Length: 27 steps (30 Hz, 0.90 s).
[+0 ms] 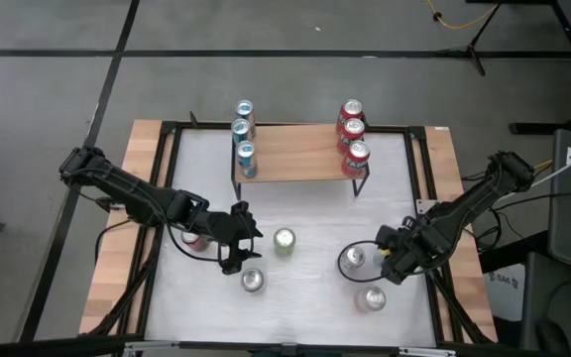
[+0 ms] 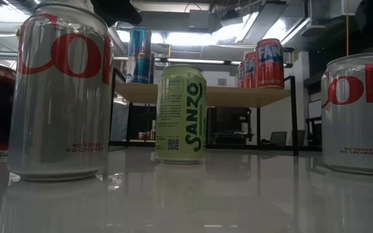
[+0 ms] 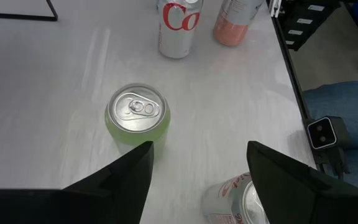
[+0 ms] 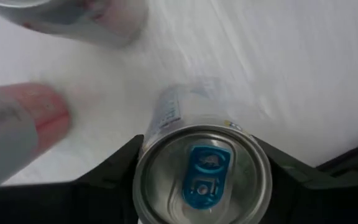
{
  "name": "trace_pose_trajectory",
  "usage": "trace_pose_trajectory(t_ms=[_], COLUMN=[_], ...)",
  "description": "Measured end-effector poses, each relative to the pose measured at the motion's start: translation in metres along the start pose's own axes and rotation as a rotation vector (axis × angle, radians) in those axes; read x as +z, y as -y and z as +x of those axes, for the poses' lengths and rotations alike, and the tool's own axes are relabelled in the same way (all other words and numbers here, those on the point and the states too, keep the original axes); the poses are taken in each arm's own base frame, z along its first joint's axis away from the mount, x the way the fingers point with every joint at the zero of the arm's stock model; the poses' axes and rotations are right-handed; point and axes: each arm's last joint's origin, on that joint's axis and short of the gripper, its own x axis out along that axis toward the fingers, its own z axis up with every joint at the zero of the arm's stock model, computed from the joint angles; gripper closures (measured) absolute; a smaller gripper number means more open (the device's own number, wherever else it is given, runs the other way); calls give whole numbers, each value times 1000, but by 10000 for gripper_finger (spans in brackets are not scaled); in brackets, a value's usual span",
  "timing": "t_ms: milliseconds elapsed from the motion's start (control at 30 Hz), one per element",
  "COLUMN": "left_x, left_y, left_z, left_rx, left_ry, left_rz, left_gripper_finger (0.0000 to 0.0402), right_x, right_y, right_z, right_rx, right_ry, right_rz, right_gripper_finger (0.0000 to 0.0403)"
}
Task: Sort soda cans
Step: Put the blue soda can on the shelf aligned with the blue soda cans
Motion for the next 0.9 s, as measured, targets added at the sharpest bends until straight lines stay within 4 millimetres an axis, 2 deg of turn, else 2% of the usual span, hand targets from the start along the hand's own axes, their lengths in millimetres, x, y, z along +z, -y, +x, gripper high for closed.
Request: trace_pose_trajectory(t_ms=[267, 433, 700, 900], left_x=[0, 0, 1, 6], left_y=[0, 0, -1, 1], left_z=[0, 0, 0, 0], left_rx=[0, 0, 42, 32], left_ry=[0, 0, 20, 78], left_rz=[0, 7, 9, -2], left_gripper_finger=[150, 150, 150, 150], right_x=[17, 40, 79, 107], right_y=[-2, 4, 22, 29], right_z=[-17, -31, -54, -69], right_rx=[37, 57, 36, 101], right_ry=[68, 114, 235, 360], right_rz=[-84, -162, -368, -564], right_gripper_finger=[192, 173, 183, 174])
